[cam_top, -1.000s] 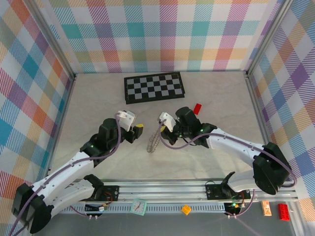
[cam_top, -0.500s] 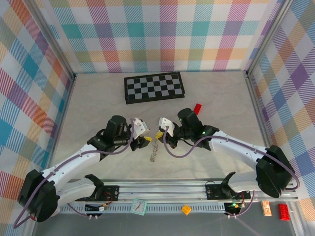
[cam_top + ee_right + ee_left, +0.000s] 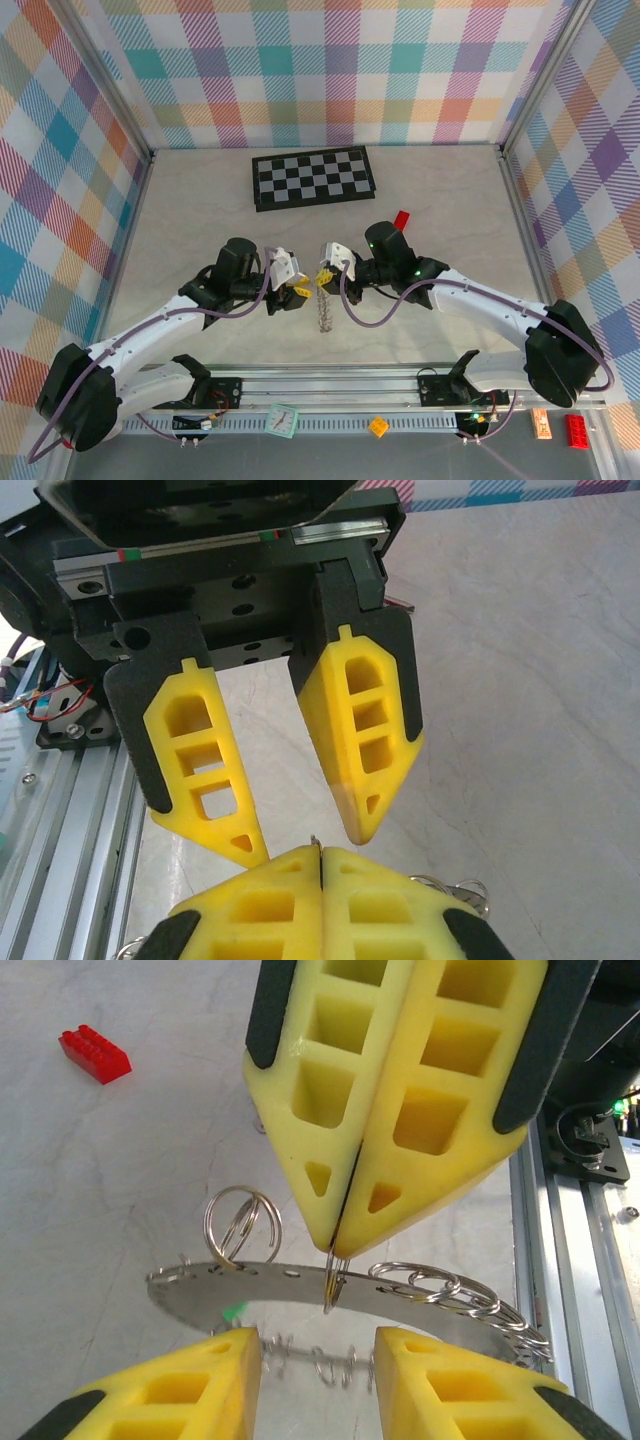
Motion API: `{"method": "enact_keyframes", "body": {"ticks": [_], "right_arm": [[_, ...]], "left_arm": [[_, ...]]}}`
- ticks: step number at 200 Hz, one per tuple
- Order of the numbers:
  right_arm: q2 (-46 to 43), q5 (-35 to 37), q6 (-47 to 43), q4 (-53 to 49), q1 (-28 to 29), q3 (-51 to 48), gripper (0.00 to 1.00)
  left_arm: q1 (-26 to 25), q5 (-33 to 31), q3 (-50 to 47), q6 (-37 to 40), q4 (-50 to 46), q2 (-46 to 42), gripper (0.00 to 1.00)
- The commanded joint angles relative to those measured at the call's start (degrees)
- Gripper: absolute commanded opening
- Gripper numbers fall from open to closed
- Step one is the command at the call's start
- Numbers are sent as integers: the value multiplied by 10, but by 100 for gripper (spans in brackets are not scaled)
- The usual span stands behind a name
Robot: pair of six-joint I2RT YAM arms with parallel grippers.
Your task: Put the keys on the keyring
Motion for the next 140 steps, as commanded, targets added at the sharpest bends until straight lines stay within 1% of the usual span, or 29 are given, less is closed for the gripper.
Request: {"method": "enact_keyframes", "body": {"ticks": [1,11,37,52,89,121,124,140], "right_arm": [[-11,-43,-11,25,-1,-3,0],[-8,-51,-11,22,-1,0,0],[3,-66,-11,11,2,12,0],[7,-68,-12,8,4,14,0],[11,-76,-7,8,6,16,0],[10,-74,2,8,7,15,0],[9,-72,3,7,7,15,0],[3,-52,6,8,6,12,10]], "left_arm": [[6,31,11,2,24,-1,33],[6,39,8,0,27,-1,30],[6,50,3,-10,42,-2,29],[6,56,6,-11,42,0,23],[5,65,11,-14,43,5,15],[2,72,15,-16,45,2,0],[2,72,14,-16,46,2,0],[0,59,14,-16,46,-3,0]]}}
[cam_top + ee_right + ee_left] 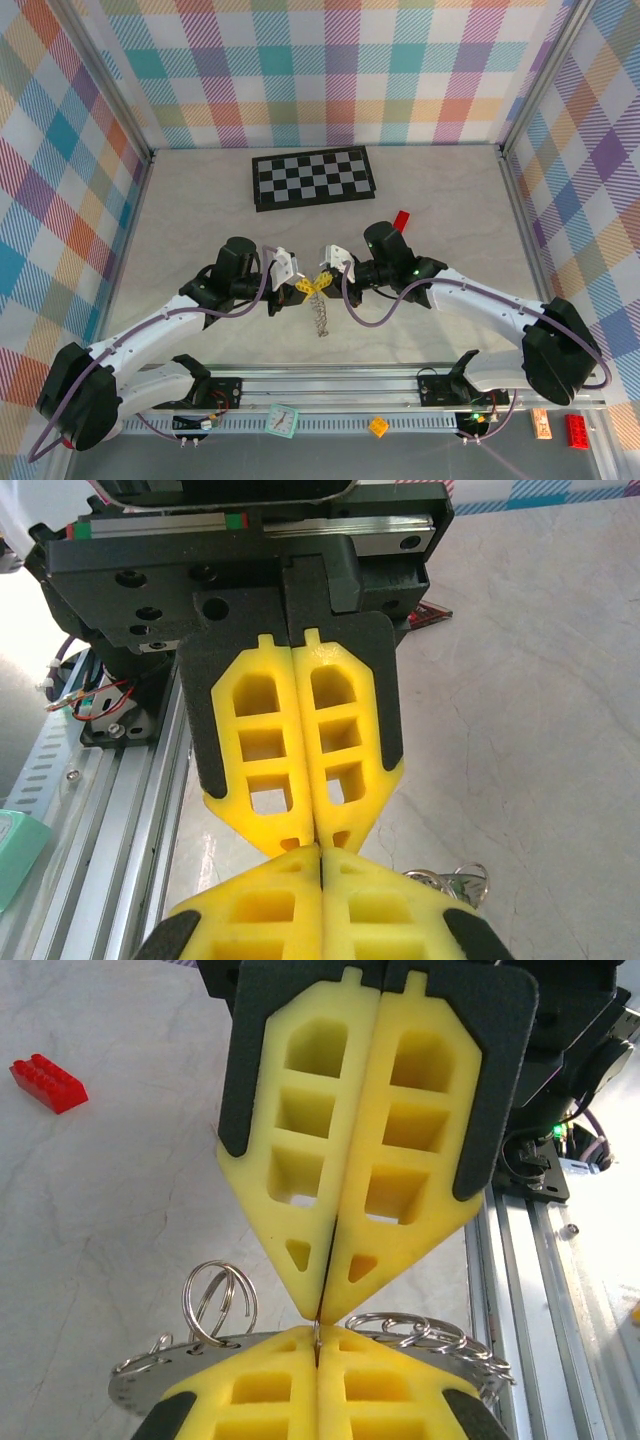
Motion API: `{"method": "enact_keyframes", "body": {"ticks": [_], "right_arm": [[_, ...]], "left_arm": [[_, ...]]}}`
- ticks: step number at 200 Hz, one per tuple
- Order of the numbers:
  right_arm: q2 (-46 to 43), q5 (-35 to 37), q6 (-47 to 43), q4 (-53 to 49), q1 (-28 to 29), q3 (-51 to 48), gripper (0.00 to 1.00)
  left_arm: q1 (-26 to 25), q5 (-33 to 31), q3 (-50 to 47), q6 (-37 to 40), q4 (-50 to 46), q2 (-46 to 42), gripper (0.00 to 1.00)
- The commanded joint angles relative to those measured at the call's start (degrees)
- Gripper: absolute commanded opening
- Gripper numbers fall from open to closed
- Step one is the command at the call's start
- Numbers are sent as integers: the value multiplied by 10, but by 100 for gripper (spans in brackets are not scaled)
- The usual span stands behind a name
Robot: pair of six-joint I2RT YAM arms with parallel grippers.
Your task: Put the keys on the keyring
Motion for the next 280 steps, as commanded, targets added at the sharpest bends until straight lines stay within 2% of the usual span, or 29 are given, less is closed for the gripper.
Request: {"method": "enact_keyframes", "body": {"ticks": [1,10,24,54,82,131,149,178,211,280], "right_arm": [[-7,-9,6,9,5,12,10],[-10,3,9,4,5,11,15],[-16,23,16,3,5,6,35],[-52,62,33,5,2,-21,47],[-116,114,32,14,0,-67,49],[-189,143,-60,-13,0,-128,47],[-183,126,-80,-19,0,-126,44],[-151,74,-124,-41,7,-106,35],[-124,110,-124,-8,13,-96,36],[-90,80,-82,36,12,-72,33]], "left_arm": [[0,7,14,2,26,-7,0],[-4,-5,13,1,26,-11,0],[-13,-31,10,2,24,-17,0],[-38,-97,-1,10,10,-22,0],[-55,-130,-7,18,12,-27,0],[-65,-145,-4,37,1,-42,0],[-68,-138,-7,46,0,-48,0],[-71,-139,-9,52,0,-49,0],[-75,-140,-10,55,0,-50,0],[-91,-166,-13,83,-5,-64,0]]}}
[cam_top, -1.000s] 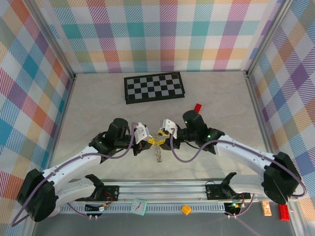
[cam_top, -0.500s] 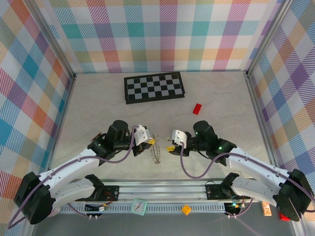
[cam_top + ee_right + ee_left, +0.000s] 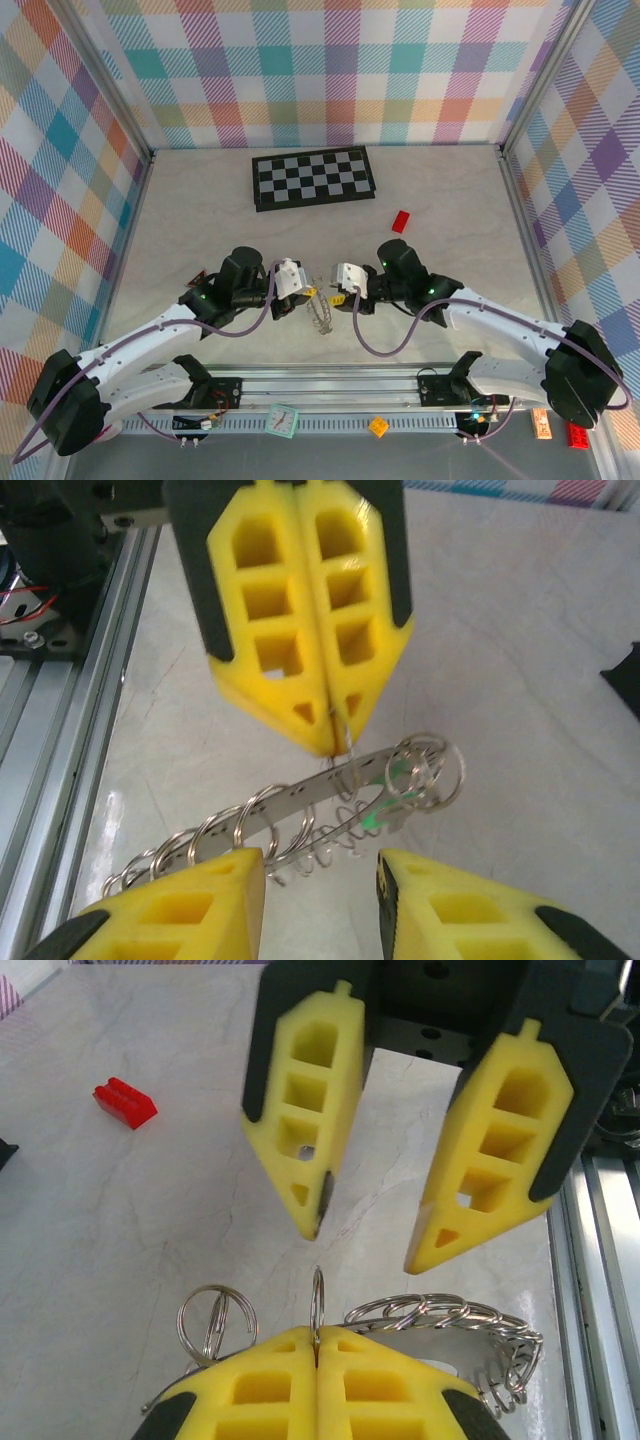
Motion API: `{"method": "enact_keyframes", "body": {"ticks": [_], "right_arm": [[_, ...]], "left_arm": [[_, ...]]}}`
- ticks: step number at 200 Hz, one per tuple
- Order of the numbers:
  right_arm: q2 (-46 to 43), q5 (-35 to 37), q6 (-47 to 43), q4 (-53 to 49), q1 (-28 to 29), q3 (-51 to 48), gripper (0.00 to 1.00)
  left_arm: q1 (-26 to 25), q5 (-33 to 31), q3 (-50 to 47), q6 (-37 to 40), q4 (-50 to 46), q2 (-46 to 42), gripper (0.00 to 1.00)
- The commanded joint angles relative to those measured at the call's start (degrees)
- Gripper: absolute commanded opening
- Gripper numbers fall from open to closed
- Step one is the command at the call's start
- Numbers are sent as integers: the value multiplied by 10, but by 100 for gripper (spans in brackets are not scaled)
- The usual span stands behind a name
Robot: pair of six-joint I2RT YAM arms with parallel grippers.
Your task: Put the keys on the keyring
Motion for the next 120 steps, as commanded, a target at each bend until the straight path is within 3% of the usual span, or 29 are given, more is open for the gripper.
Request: {"method": "enact_keyframes", "body": {"ticks": [1,120], "right_arm": [[2,-25,10,29,3,15,33],[45,-62,24,47,3,35,19]], "left_arm": [[-10,-7,-8,25,3,-20,0],[-18,-3,-17,35,15,-24,0]]}}
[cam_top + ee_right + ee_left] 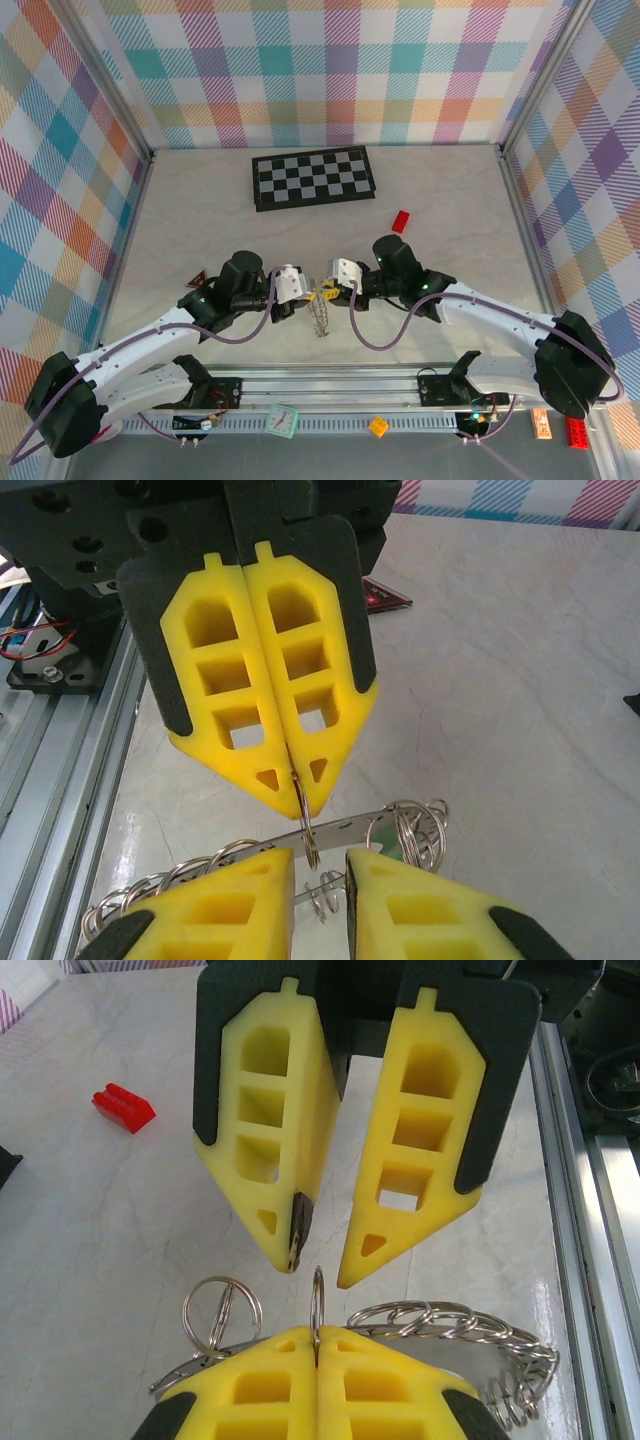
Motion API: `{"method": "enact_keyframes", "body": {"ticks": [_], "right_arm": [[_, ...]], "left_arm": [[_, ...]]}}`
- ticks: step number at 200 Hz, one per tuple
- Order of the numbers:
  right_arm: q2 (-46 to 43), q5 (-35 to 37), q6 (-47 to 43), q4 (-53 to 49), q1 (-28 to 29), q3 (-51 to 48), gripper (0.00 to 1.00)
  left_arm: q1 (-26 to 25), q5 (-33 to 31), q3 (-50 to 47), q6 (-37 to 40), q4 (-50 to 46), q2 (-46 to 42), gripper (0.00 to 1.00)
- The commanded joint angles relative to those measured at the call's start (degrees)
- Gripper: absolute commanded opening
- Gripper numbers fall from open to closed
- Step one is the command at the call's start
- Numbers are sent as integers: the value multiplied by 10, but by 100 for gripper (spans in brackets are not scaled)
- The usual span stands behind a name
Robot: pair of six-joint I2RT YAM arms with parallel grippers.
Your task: Put the keys on the keyring
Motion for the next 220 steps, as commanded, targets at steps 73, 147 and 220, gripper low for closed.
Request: {"method": "enact_keyframes", "body": {"ticks": [73,147,220], "right_arm": [[24,-36,7,23,3,25,8],[24,-69,8,23,3,29,0],[20,-66,17,30,4,26,8]], "left_arm": [[-6,20,-5,12,21,-10,0],[-8,-4,-1,-1,27,7,15],[-8,-3,4,-4,25,10,0]]}}
